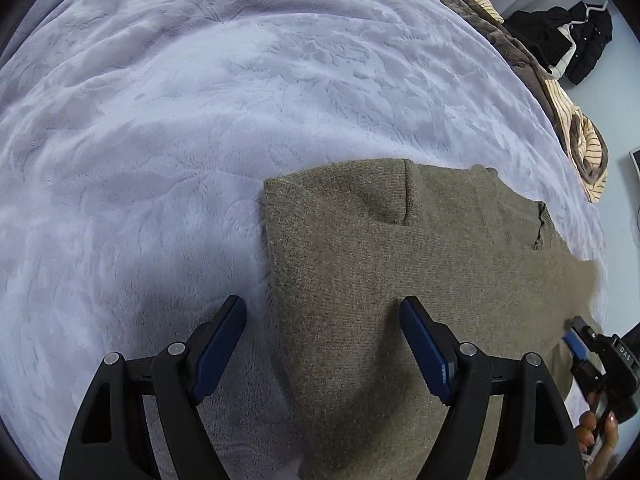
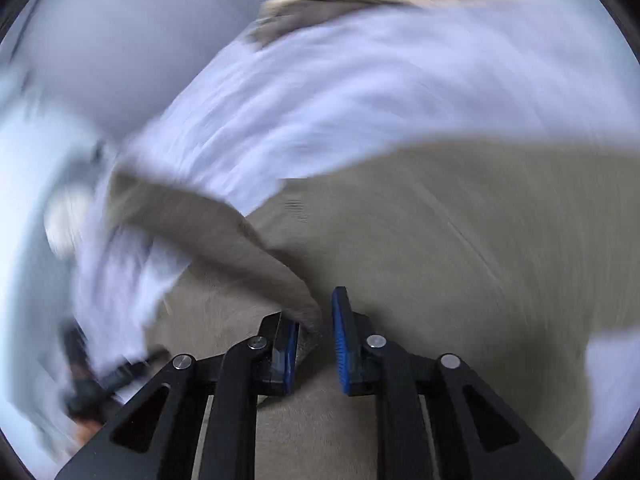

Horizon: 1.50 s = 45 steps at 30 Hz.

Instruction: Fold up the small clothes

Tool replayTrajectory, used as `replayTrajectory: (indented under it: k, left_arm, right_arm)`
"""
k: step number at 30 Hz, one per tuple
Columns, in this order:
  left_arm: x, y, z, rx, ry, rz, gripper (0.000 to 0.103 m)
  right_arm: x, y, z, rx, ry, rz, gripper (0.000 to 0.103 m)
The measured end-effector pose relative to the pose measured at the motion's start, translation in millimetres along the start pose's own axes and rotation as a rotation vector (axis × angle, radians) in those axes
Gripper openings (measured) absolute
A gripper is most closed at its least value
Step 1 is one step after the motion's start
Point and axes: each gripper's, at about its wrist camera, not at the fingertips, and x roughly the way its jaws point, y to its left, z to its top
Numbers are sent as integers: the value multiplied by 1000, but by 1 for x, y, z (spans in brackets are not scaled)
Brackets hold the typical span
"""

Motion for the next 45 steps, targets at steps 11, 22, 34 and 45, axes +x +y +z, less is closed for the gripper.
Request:
replayTrajectory:
  k: [11, 22, 34, 45]
  left_arm:
    - [2, 3, 15, 70, 52, -64, 30]
    - [-15, 35, 28, 107, 44, -97, 14]
    - [-10, 36, 19, 117, 20, -66, 15]
    - [-11, 28, 16, 114, -2, -9, 15]
  right_arm:
    - [64, 86, -148, -1, 413, 300, 53]
    - [128, 146, -198, 37, 422, 382, 6]
    - [49, 106, -144, -183, 223, 92, 59]
    - [28, 8, -30, 148, 16, -38, 7]
